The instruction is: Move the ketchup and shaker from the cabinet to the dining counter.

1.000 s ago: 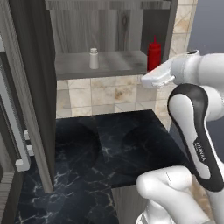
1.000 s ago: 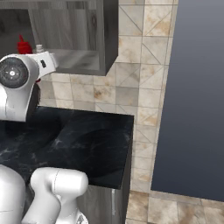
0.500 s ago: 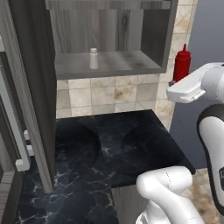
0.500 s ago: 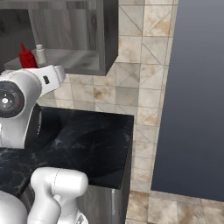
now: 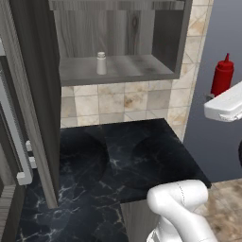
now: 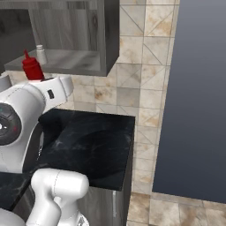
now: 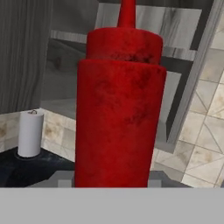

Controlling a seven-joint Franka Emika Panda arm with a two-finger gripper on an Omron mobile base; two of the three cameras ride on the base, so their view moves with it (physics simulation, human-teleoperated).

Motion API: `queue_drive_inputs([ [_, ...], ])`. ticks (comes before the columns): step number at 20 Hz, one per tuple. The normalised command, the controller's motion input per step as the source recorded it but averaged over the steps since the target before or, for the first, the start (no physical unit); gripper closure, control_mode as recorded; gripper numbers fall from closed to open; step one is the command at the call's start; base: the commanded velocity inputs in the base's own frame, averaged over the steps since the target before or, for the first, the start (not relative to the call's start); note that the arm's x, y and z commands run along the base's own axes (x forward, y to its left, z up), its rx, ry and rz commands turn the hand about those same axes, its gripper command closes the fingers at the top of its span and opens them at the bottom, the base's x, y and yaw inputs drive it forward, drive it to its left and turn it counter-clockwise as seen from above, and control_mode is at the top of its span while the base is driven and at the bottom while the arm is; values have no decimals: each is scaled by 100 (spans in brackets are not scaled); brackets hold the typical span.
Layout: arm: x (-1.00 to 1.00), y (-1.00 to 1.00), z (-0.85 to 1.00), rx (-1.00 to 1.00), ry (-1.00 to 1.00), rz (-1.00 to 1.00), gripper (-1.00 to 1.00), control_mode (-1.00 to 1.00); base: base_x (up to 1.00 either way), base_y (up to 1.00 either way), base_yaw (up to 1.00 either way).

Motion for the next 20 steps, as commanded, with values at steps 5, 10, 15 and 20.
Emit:
queue_drive_inputs([
  [5, -28, -2, 0, 0, -11, -6, 100, -100, 0, 0, 0],
  [10, -9, 0, 0, 0, -8, -7, 100, -100, 0, 0, 0],
  [15, 0, -1, 0, 0, 0, -6, 100, -100, 0, 0, 0],
  [20, 0, 0, 0, 0, 0, 0, 100, -100, 0, 0, 0],
])
